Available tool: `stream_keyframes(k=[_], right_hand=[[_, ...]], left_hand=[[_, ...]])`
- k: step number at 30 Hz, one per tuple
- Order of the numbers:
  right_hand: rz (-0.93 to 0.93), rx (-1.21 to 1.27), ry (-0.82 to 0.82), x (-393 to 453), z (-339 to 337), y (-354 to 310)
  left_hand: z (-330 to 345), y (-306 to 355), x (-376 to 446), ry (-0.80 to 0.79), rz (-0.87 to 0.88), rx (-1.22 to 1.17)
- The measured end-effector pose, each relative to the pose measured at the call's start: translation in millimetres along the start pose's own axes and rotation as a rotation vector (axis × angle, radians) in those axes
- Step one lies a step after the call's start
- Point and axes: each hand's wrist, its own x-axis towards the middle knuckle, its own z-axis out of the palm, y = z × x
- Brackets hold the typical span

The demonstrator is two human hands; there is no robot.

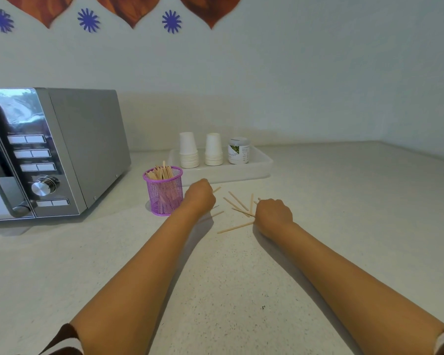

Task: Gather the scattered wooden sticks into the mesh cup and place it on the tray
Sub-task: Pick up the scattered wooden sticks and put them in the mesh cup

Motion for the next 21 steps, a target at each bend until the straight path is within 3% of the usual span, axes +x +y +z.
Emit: stream_keyframes(k=[5, 10, 15, 21], right_hand=[[-0.047, -0.09, 0.031, -0.9, 2.2, -0.4], [-0.069, -0.021, 0.082, -0.1, 0.8, -0.1], [-0.079, 0.436, 0.209, 3.1, -6.7, 7.8], [0.087, 1.095, 0.157, 5.0, -14.4, 13.6]], left_hand=[[-7.8, -13.3, -0.1, -0.273, -0.015, 0.137], [0.7, -10.9, -6.0, -0.212, 0.014, 0.296], [-0.2, -7.3, -10.0, -0.196, 0.053, 0.416], [2.4, -4.5, -13.3, -0.264, 0.069, 0.51]])
